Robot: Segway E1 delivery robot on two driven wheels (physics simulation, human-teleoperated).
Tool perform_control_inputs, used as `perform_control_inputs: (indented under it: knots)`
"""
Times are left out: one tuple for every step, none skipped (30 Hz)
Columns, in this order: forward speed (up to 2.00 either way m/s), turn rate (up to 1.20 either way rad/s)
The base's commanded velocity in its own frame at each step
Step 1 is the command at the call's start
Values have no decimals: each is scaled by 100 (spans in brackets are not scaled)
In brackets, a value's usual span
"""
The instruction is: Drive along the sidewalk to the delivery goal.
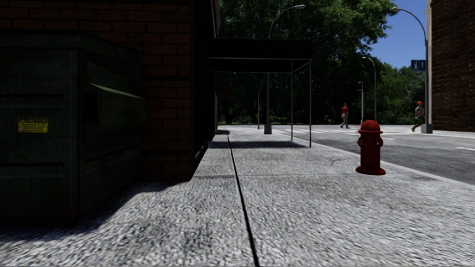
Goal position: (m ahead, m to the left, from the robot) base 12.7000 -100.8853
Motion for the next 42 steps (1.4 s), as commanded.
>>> perform_control_inputs:
  knots:
    - [200,0]
    - [200,0]
    - [200,0]
    - [200,0]
    - [200,0]
    - [200,0]
    - [200,0]
    - [200,0]
    - [200,0]
    - [200,0]
    - [200,0]
    - [200,0]
    - [200,0]
    - [200,0]
    - [200,0]
    - [200,0]
    - [200,0]
    - [200,0]
    - [200,0]
    - [200,0]
    - [200,0]
    - [200,0]
    - [200,0]
    - [200,0]
    - [200,0]
    - [200,0]
    - [200,0]
    - [200,0]
    - [200,0]
    - [200,0]
    - [200,0]
    - [200,0]
    - [200,0]
    - [200,0]
    - [200,0]
    - [200,0]
    - [200,0]
    - [200,0]
    - [200,0]
    - [200,0]
    - [200,0]
    - [200,0]
